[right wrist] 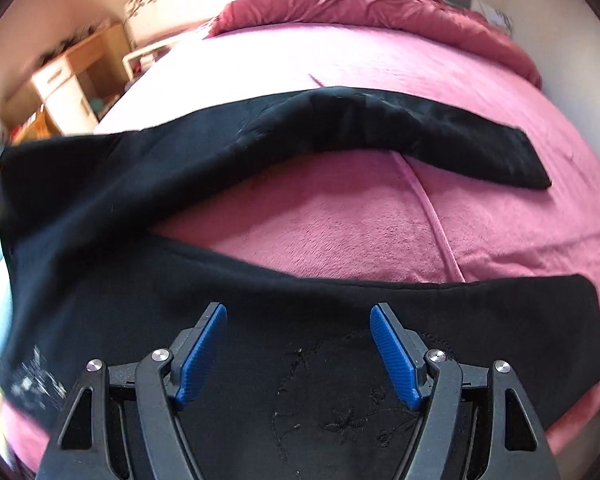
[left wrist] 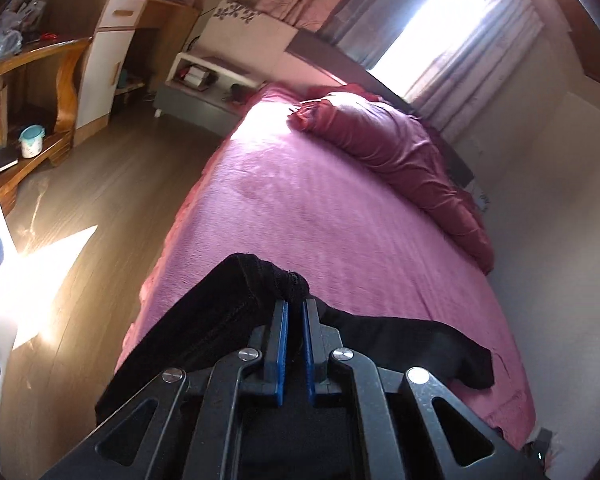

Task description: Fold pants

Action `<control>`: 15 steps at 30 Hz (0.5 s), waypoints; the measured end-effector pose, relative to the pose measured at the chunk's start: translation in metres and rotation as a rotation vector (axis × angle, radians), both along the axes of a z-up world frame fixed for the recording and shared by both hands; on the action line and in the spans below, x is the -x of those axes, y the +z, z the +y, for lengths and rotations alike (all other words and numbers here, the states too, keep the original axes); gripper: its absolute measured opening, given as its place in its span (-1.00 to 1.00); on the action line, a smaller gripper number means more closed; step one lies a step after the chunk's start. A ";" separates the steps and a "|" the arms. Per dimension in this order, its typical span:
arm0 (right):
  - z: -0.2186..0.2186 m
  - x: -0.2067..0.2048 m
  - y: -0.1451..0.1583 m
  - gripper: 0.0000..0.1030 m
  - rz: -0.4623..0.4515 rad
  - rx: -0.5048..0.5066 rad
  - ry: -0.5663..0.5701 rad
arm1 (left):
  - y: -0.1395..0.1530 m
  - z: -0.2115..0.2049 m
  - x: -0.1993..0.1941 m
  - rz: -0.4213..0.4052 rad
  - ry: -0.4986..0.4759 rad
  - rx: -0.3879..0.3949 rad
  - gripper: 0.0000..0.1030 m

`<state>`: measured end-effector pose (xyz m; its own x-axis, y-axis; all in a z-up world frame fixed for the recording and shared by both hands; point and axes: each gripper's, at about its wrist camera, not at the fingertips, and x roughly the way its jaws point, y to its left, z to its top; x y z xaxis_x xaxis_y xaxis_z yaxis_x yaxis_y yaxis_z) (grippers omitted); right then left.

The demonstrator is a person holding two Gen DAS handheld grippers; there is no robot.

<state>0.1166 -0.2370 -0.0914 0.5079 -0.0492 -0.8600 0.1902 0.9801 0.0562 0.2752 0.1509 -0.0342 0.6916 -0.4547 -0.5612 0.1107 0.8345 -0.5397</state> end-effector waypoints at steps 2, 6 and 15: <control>-0.015 -0.004 0.005 0.43 -0.013 -0.059 -0.035 | 0.007 -0.006 0.035 -0.026 -0.061 0.025 -0.88; -0.024 -0.019 0.018 0.34 -0.035 -0.122 -0.044 | 0.006 -0.016 0.099 -0.033 -0.151 0.063 -0.90; -0.017 -0.081 0.034 0.08 -0.041 -0.331 0.006 | -0.042 -0.028 0.182 0.093 -0.212 0.058 -1.00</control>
<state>0.1977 -0.2535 -0.0571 0.5419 0.2327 -0.8076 0.1758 0.9083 0.3797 0.0930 0.1227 -0.0761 0.5236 -0.6175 -0.5870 0.2276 0.7653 -0.6021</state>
